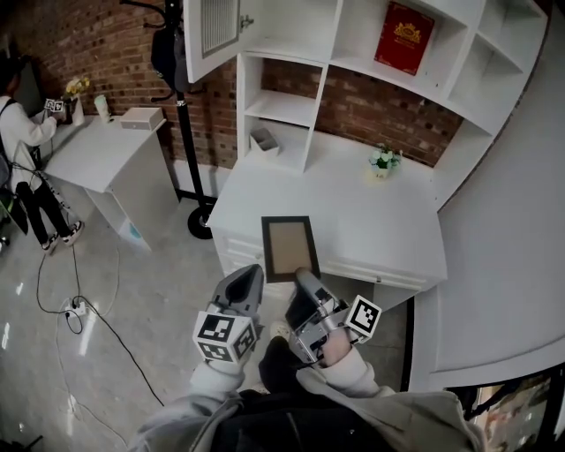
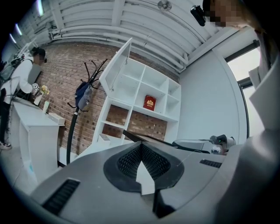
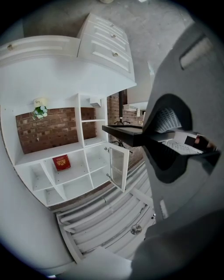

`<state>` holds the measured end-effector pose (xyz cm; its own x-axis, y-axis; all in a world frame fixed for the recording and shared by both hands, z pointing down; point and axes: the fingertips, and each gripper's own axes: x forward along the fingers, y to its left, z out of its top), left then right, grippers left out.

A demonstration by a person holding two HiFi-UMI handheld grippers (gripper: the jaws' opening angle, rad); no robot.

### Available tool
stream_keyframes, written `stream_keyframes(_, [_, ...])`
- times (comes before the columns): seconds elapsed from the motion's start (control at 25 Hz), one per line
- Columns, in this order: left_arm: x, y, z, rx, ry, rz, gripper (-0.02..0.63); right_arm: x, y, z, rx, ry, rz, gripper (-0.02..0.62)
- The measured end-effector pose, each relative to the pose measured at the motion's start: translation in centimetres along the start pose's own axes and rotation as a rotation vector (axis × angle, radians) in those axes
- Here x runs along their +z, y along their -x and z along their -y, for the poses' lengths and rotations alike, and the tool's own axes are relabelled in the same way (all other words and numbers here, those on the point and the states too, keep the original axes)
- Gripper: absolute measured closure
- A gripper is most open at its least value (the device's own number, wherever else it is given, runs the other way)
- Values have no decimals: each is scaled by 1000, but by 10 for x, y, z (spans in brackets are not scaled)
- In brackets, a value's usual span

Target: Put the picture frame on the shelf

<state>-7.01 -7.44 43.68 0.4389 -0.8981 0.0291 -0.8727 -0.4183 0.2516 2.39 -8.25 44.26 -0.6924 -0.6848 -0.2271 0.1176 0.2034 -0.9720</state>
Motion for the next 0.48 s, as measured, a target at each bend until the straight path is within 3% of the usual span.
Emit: stream_keyframes(0.48, [12,-90,-44,34,16,-2,603,77,-67,19,0,-17,-9,529])
